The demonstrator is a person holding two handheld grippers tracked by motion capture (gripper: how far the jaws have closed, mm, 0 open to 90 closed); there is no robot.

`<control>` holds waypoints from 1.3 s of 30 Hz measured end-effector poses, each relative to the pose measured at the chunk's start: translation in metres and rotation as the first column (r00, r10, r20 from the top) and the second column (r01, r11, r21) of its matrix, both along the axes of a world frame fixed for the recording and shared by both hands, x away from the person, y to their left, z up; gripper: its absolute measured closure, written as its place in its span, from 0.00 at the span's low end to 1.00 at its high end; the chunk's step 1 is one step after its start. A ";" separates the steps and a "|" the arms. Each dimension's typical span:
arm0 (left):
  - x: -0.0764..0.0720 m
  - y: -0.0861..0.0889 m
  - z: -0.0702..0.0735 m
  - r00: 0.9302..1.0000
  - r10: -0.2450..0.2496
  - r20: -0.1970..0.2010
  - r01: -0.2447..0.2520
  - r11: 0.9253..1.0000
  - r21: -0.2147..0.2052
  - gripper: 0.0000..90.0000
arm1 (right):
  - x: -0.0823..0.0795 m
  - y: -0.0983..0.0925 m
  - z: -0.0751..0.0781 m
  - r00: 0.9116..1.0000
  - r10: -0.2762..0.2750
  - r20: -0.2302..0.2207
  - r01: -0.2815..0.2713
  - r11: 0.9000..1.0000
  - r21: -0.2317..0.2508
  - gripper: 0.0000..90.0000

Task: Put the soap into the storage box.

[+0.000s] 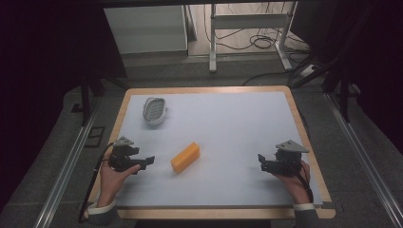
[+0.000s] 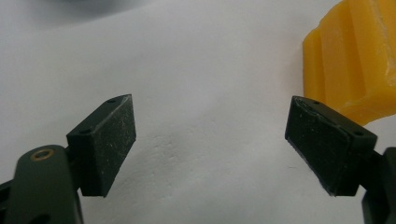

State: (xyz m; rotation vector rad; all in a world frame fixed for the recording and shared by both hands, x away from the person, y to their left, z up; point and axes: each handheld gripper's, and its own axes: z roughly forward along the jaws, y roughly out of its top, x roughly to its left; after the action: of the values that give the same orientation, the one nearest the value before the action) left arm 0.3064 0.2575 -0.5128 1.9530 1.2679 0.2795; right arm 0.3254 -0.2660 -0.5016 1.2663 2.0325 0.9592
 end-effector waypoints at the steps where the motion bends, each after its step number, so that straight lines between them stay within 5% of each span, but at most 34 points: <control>1: 0.000 0.000 0.000 1.000 0.000 0.000 0.000 1.000 -0.001 0.19 | 0.000 -0.001 0.000 1.000 -0.001 -0.001 0.001 1.000 0.003 0.08; 23: -0.005 -0.003 0.021 1.000 -0.001 0.028 0.000 1.000 0.029 0.22 | -0.002 -0.011 -0.003 1.000 -0.014 -0.014 0.014 1.000 0.017 0.09; 39: 0.003 -0.025 0.046 0.996 -0.091 0.010 0.089 0.991 0.103 0.22 | -0.004 -0.016 -0.001 0.999 -0.034 -0.010 0.034 0.999 0.017 0.10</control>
State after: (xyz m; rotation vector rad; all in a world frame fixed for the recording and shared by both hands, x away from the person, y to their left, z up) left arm 0.3097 0.2325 -0.4664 2.0851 1.1728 0.3188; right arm 0.3217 -0.2823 -0.5028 1.3132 2.0075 0.9587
